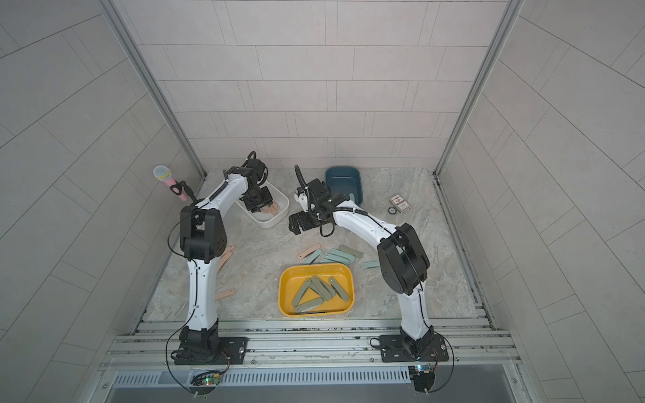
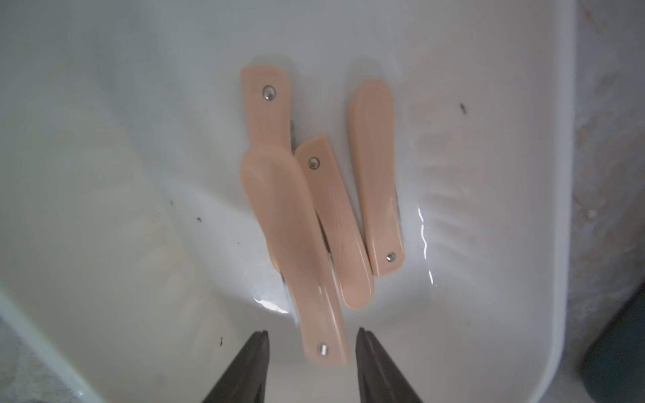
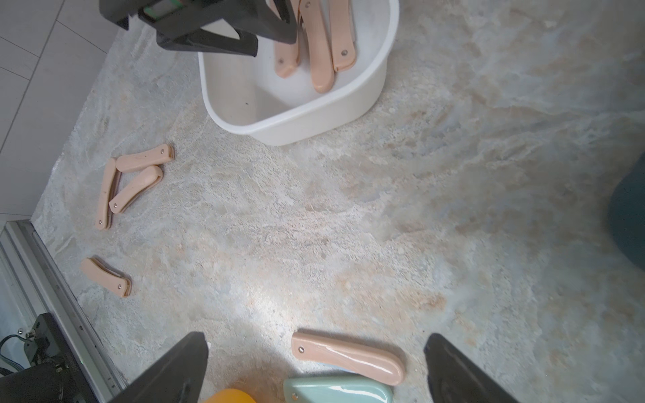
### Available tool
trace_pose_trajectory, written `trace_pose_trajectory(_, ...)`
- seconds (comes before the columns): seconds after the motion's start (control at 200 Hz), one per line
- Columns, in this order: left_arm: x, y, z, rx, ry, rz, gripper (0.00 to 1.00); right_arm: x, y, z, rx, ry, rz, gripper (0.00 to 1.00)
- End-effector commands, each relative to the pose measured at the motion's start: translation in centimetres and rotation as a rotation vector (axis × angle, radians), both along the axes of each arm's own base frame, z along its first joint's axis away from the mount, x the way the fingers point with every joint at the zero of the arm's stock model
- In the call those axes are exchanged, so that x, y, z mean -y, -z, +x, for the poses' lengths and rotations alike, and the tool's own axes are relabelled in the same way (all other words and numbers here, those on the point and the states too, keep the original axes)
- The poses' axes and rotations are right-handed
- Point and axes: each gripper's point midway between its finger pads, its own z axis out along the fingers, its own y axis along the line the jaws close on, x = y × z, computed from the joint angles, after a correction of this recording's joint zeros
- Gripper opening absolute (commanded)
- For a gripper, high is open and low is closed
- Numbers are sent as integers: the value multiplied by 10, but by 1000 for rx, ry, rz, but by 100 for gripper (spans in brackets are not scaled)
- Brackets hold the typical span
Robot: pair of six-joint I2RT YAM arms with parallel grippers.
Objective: Place the fruit knives into the storage box by color
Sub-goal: Place the fruit knife in the storage box.
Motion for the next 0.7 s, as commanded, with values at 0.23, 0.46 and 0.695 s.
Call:
trace_pose_trajectory(0.23,-20,-83,-20,131,-17,-56,92,-34,6,43,-5,-29,59,100)
trace_pose_trajectory(0.46,-74,-66,-9,170,-126,-190,100,-46,15,101,40,13,83,100)
trace_pose_trajectory(0.695,-62,-35,23,175,-146,-332,100,-74,25,130,25,7,192,100)
